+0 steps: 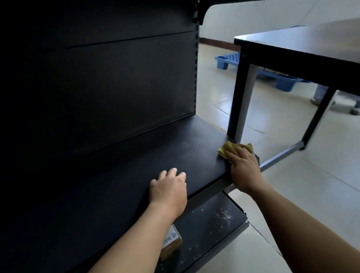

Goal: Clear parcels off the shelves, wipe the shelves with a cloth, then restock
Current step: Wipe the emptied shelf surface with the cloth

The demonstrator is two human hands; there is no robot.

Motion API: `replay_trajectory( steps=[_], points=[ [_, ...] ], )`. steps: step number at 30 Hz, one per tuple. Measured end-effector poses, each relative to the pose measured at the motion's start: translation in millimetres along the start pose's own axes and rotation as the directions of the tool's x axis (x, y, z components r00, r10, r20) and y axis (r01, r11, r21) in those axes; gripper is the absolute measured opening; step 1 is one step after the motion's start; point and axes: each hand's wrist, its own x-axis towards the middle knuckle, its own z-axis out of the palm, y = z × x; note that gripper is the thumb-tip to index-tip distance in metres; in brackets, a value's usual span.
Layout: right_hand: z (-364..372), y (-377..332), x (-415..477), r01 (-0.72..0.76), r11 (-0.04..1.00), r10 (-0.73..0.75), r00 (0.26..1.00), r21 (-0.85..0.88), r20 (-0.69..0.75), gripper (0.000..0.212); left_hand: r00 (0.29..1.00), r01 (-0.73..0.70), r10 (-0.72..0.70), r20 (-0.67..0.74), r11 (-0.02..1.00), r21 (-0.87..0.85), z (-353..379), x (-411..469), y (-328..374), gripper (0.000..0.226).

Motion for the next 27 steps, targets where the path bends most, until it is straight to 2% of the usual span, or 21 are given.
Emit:
replay_trajectory(
  steps=[3, 5, 7, 9, 13, 18, 27],
  points=[
    [-8, 16, 7, -0.178, 0.979, 0.172, 0.983, 0.105, 0.061, 0.051, 0.999, -0.019, 0.019, 0.049, 1.000, 0.010, -5, 15, 15, 0.030],
    [-25, 18, 6, -0.326, 0.902, 0.306, 0.945, 0.282, 0.113, 0.048, 0.994, -0.024, 0.023, 0.108, 1.000, 0.010, -17, 19, 24, 0.025],
    [-53, 13, 0, -0.409, 0.834, 0.391, 0.912, 0.369, 0.127, 0.054, 0.986, -0.030, 0.033, 0.165, 0.999, -0.017, -35, 25, 35, 0.021],
    [-78, 5, -10, -0.447, 0.804, 0.430, 0.892, 0.392, 0.137, 0.066, 0.980, -0.037, 0.049, 0.192, 0.997, -0.068, -57, 29, 49, 0.025],
    [-136, -15, -27, -0.502, 0.740, 0.499, 0.856, 0.448, 0.135, 0.068, 0.969, -0.037, 0.083, 0.233, 0.980, -0.197, -113, 29, 86, 0.032],
    [-212, -37, -51, -0.608, 0.644, 0.599, 0.778, 0.464, 0.188, 0.030, 0.942, 0.046, 0.064, 0.328, 0.947, -0.319, -180, 7, 125, 0.030],
    [-382, -62, -93, -0.636, 0.668, 0.623, 0.762, 0.386, 0.177, 0.036, 0.908, -0.077, 0.212, 0.361, 0.932, -0.353, -328, -39, 173, 0.031]
  ],
)
